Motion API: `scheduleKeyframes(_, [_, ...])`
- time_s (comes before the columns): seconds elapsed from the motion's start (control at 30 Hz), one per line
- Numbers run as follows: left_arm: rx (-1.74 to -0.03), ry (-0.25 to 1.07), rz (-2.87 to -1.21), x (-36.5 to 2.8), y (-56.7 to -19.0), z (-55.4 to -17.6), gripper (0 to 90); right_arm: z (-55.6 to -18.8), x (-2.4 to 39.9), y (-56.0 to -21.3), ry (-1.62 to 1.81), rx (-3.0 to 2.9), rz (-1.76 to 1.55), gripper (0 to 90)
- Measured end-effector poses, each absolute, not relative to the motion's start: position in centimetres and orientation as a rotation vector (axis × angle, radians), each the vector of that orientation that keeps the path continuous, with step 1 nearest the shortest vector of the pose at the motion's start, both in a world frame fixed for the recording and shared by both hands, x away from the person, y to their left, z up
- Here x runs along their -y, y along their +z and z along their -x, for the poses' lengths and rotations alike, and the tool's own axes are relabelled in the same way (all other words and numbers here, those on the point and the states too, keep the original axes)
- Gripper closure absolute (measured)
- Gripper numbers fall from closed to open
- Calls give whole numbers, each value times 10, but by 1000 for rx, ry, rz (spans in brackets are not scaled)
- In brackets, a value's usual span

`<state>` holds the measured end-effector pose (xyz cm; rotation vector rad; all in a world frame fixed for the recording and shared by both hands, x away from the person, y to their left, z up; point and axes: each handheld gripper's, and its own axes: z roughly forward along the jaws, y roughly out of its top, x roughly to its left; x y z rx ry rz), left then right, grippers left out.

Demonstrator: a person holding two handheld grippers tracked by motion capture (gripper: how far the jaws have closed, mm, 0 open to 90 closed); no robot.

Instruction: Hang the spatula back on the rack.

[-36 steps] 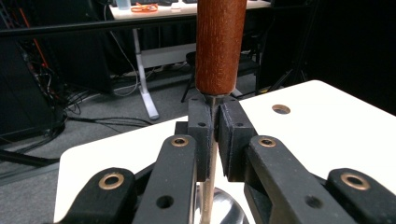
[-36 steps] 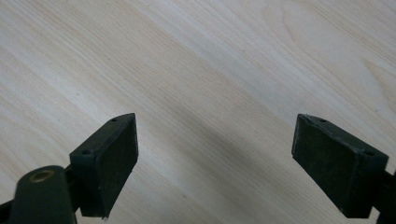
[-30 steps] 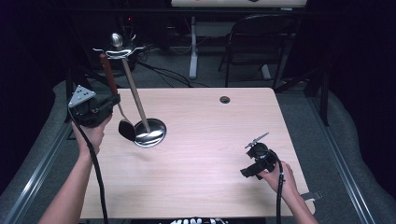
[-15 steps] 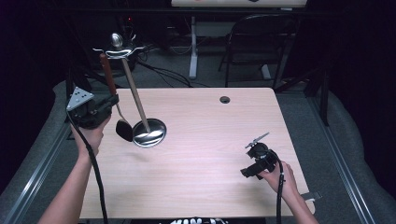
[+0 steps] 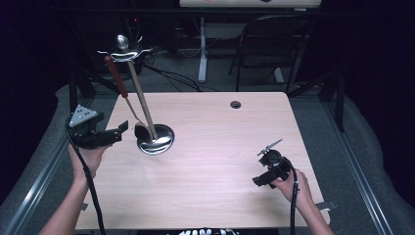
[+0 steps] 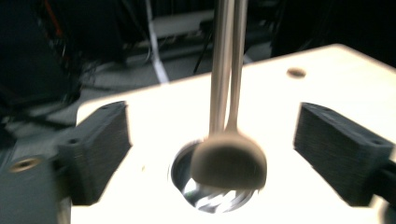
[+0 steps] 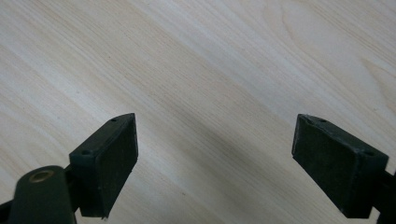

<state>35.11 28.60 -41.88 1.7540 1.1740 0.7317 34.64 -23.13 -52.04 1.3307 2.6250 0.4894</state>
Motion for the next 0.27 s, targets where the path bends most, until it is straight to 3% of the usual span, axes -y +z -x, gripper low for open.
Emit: scheduleKeyframes(0.27, [-1365, 602, -1769, -298, -479, -334, 5, -347, 230, -523, 482, -2640, -1325, 141])
